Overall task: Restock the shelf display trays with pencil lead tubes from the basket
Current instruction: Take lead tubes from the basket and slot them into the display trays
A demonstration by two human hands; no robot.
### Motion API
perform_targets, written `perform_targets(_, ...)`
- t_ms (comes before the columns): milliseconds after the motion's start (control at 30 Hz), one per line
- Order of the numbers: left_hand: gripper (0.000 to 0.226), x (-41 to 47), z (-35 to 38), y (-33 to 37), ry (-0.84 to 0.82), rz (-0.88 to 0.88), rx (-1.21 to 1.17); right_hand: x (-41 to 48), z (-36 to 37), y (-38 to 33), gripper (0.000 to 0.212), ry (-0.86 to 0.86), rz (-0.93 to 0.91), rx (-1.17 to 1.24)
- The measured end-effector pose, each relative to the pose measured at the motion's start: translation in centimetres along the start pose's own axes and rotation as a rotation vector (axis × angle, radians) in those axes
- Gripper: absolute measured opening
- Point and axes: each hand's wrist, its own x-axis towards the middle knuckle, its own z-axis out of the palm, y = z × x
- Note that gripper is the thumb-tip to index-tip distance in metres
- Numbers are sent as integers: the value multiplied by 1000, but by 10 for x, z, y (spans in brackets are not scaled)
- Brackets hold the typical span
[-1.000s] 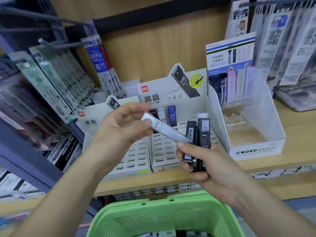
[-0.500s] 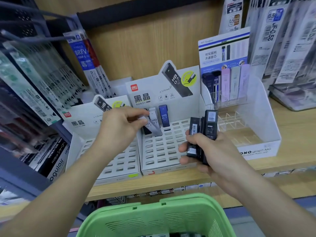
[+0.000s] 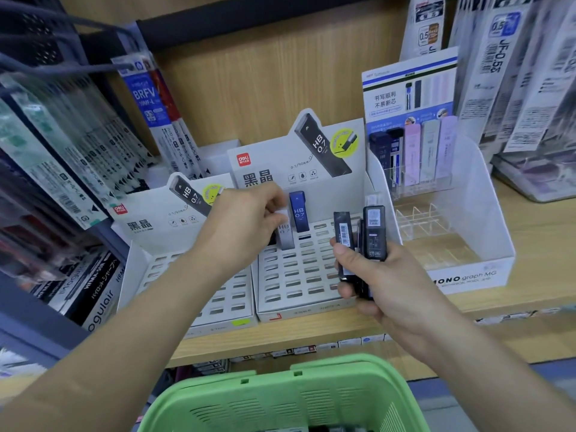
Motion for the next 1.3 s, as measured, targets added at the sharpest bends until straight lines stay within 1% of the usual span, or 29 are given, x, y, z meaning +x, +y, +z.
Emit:
perform_targets(100, 12, -2, 6, -7, 102, 59, 46, -1, -1, 0, 10, -6, -4, 8)
perform_targets(167, 9, -2, 7, -9, 137, 90, 67, -1, 0, 0, 13, -6, -1, 11)
perform_targets(233, 8, -2, 7, -8, 127, 112, 83, -1, 1, 1, 18, -5, 9, 11)
perform_targets(300, 8, -2, 6, -7, 102, 93, 85, -1, 2, 2, 20, -7, 15, 13)
perform_targets(400, 9, -3, 5, -6, 88, 66, 97, -1, 3, 2, 17, -17, 15, 31)
perform_targets(467, 13, -6, 2, -2, 117, 69, 87, -2, 4, 1, 16, -36, 13, 62)
perform_targets(500, 16, -9, 1, 2, 130, 55, 34, -2, 5, 1, 15, -42, 16, 80)
perform_targets(533, 19, -14, -2, 8, 124, 5, -76, -2, 5, 0, 14, -45, 21, 93)
perform_targets(567, 22, -20, -5, 15, 84, -70, -243, -2, 5, -1, 13, -48, 24, 98)
perform_targets(667, 30, -42, -11, 30, -126, -255, -796, -4, 5, -3, 14, -94, 39, 79)
perform_targets(700, 33, -49, -11, 31, -149, -302, -927, -5, 5, -4, 16, -123, 52, 70)
perform_targets(767, 35, -56, -13, 29, -102, -388, -1075, -8, 5, -4, 23, -189, 97, 64)
perform_targets(833, 29, -58, -13, 26, -24, -465, -1095, -9, 6, -6, 30, -217, 150, 129)
perform_targets(933, 15, -61, -10, 27, 11, -560, -1120, -7, 3, -12, 39, -168, 178, 352)
perform_targets(967, 13, -63, -8, 29, 4, -588, -1150, -7, 3, -14, 39, -155, 160, 398)
perform_targets(1067, 16, -69, -5, 40, -90, -635, -1246, -8, 4, -14, 21, -149, 68, 427)
perform_targets(1167, 23, -73, -2, 50, -236, -586, -1192, -8, 6, -11, 20, -126, 38, 432)
perform_targets(1233, 27, -74, 0, 55, -309, -515, -1105, -9, 7, -13, 23, -111, 14, 362)
perform_targets(1300, 36, -73, 0, 60, -328, -438, -1039, -11, 6, -16, 23, -92, -13, 255)
